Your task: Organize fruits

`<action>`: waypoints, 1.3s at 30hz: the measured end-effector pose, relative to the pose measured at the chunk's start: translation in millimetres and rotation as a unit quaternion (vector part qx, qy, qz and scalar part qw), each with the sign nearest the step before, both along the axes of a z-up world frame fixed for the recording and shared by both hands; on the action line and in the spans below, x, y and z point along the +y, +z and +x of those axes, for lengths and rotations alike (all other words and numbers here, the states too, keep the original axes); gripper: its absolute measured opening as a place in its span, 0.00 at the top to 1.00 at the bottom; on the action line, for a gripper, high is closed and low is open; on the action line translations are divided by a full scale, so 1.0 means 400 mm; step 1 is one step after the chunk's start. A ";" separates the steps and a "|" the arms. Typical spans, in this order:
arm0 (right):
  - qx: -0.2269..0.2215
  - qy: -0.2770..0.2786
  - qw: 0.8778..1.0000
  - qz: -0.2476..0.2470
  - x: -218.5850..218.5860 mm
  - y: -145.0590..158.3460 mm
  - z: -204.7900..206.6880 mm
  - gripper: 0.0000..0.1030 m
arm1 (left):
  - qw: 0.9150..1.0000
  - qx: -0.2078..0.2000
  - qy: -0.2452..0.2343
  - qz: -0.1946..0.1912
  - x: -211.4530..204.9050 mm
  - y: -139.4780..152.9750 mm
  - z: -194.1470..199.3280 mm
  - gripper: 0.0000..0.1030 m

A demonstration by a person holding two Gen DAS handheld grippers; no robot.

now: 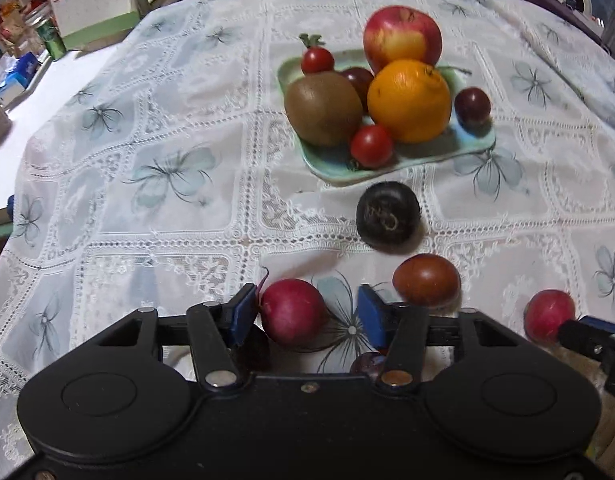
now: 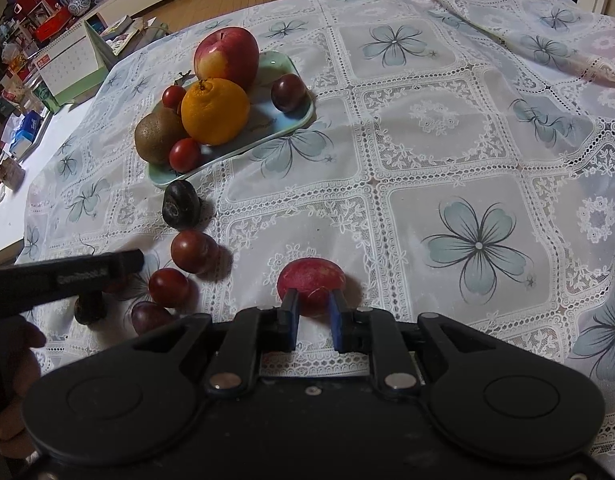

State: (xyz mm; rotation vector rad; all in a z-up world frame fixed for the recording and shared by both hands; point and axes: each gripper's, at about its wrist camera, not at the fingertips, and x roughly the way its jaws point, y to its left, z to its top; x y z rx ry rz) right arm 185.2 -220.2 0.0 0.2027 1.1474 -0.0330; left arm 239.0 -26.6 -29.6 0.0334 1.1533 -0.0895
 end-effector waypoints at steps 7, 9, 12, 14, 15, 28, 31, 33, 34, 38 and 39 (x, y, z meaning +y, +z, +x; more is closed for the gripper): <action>0.009 -0.007 1.000 0.005 -0.011 -0.006 0.010 0.63 | 1.000 -0.013 -0.012 0.017 -0.008 -0.006 -0.002 0.58; 0.011 -0.014 1.000 0.012 -0.019 -0.008 0.013 0.61 | 1.000 -0.009 -0.012 0.011 -0.007 -0.005 0.002 0.58; 0.015 -0.020 0.999 0.023 -0.023 -0.014 0.022 0.57 | 1.000 -0.008 -0.014 0.015 -0.011 -0.007 0.008 0.58; 0.020 -0.019 0.999 0.027 -0.018 -0.019 0.031 0.55 | 1.000 -0.006 -0.017 0.016 -0.015 -0.009 0.010 0.57; 0.022 -0.018 0.999 0.029 -0.014 -0.022 0.035 0.54 | 1.000 -0.004 -0.019 0.016 -0.017 -0.010 0.012 0.54; 0.017 -0.004 1.000 0.000 0.033 -0.045 0.057 0.61 | 0.999 -0.009 -0.025 -0.042 -0.008 0.023 0.017 0.58; 0.001 -0.003 1.000 -0.008 0.028 -0.028 0.044 0.61 | 0.998 -0.023 -0.026 -0.047 -0.010 0.056 0.006 0.58; -0.005 -0.007 1.000 -0.010 0.024 -0.016 0.036 0.61 | 0.998 -0.031 -0.026 -0.046 -0.014 0.080 -0.006 0.58; -0.006 -0.007 1.000 -0.009 0.022 -0.011 0.032 0.61 | 0.998 -0.032 -0.026 -0.049 -0.014 0.091 -0.014 0.58; 0.000 -0.009 1.000 0.007 0.011 0.011 0.006 0.61 | 0.997 -0.029 -0.024 -0.061 -0.012 0.133 -0.057 0.58; 0.003 -0.008 1.000 0.011 0.011 0.016 -0.004 0.61 | 0.997 -0.028 -0.023 -0.063 -0.012 0.142 -0.072 0.58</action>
